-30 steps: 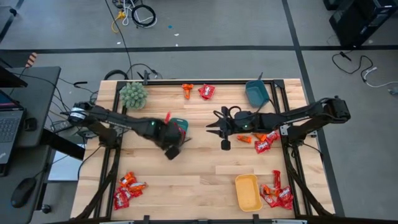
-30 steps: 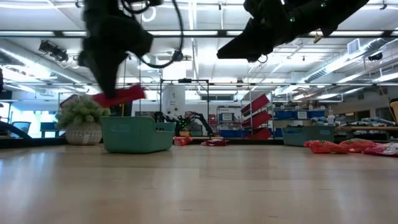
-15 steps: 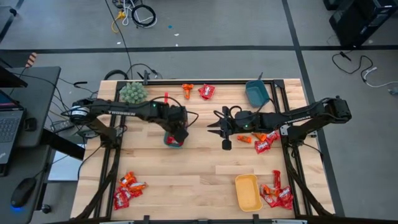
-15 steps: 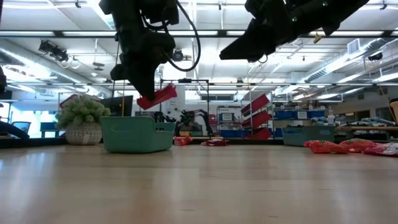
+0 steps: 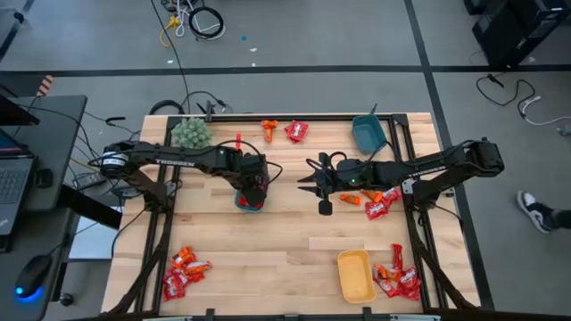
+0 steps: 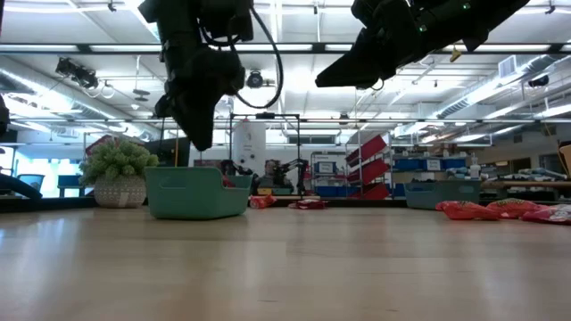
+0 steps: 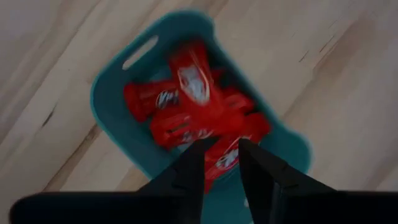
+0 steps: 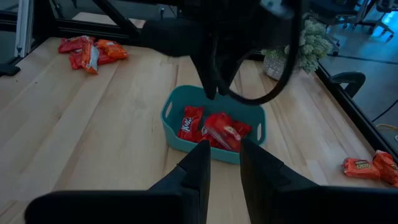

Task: Sort candy
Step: Put the small red candy into the green bin

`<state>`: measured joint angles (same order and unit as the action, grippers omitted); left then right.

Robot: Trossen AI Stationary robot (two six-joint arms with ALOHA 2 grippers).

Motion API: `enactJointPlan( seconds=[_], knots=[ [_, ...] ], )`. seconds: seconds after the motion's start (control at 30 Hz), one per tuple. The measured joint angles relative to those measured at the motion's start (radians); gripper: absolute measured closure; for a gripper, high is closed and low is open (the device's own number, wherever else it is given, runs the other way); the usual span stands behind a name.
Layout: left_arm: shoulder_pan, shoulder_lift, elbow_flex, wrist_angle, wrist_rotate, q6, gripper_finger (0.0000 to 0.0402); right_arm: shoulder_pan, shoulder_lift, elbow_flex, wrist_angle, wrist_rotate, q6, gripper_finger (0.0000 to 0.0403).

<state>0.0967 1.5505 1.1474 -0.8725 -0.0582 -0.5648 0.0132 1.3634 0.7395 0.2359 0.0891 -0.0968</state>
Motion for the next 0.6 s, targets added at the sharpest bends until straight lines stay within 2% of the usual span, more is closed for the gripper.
enactJointPlan(
  seconds=[0.2,0.3,0.47,0.6],
  knots=[
    [0.0,0.001,-0.047,0.013,-0.026,0.046,0.0292,0.0,0.0,0.0,0.0,0.0,-0.001,0.0331],
    [-0.013,0.001,-0.03,0.021,-0.031,0.096,0.0316,0.0,0.0,0.0,0.0,0.0,-0.005,0.0332],
    [-0.087,0.001,0.006,0.018,-0.029,0.157,0.0389,0.0,0.018,0.0,0.012,0.0,-0.023,0.0347],
    [-0.176,-0.001,0.011,-0.022,-0.028,0.134,0.0395,0.0,0.067,0.0,0.069,-0.004,-0.036,0.038]
  ],
)
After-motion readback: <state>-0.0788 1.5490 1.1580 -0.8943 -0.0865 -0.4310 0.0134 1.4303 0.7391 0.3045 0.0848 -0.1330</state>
